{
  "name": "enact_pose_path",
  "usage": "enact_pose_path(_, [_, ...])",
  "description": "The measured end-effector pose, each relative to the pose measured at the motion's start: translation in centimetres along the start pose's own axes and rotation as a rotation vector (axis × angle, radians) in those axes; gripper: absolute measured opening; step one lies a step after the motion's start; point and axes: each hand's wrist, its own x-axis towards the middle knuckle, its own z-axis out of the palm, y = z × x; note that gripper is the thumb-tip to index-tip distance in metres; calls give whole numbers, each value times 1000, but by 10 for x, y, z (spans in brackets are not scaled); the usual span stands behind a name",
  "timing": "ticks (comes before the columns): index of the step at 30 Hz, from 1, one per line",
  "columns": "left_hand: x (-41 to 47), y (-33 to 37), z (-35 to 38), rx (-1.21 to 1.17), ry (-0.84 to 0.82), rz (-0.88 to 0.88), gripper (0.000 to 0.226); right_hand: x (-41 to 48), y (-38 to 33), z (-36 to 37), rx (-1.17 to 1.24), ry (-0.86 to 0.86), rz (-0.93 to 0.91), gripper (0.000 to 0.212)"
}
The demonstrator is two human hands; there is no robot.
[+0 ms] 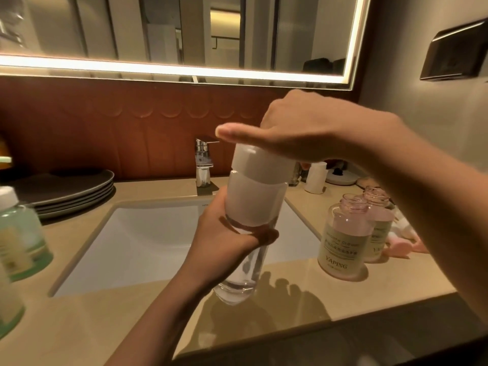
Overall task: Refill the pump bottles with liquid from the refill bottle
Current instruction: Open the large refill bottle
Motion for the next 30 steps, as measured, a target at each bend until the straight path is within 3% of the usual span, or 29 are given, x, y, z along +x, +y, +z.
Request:
enact_pose_path(5, [-5,-5,-1,74,14,11,58,3,0,-3,-5,-232,-36,59])
enact_pose_path(10, [-8,-8,-7,163,-18,0,59,-8,21,-16,296,-483,-152,60])
enact_pose_path(13, [-8,-6,-8,153,-11,2,59,-12,28,-17,491,-486,-234,59])
enact_pose_path(15, [-8,-5,-8,127,0,1,59,-14,21,-17,527,-474,-171,61])
enact_pose_path(19, [-9,-7,-4,149,-3,2,58,-13,-8,-11,97,-314,25,75])
enact_pose_path(23, [-9,-11,-4,163,29,-10,61,-7,-21,1,-102,-205,54,58])
enact_pose_path(30, [-8,-12,-9,108,41,-25,63,-6,3,-9,165,-325,-38,62])
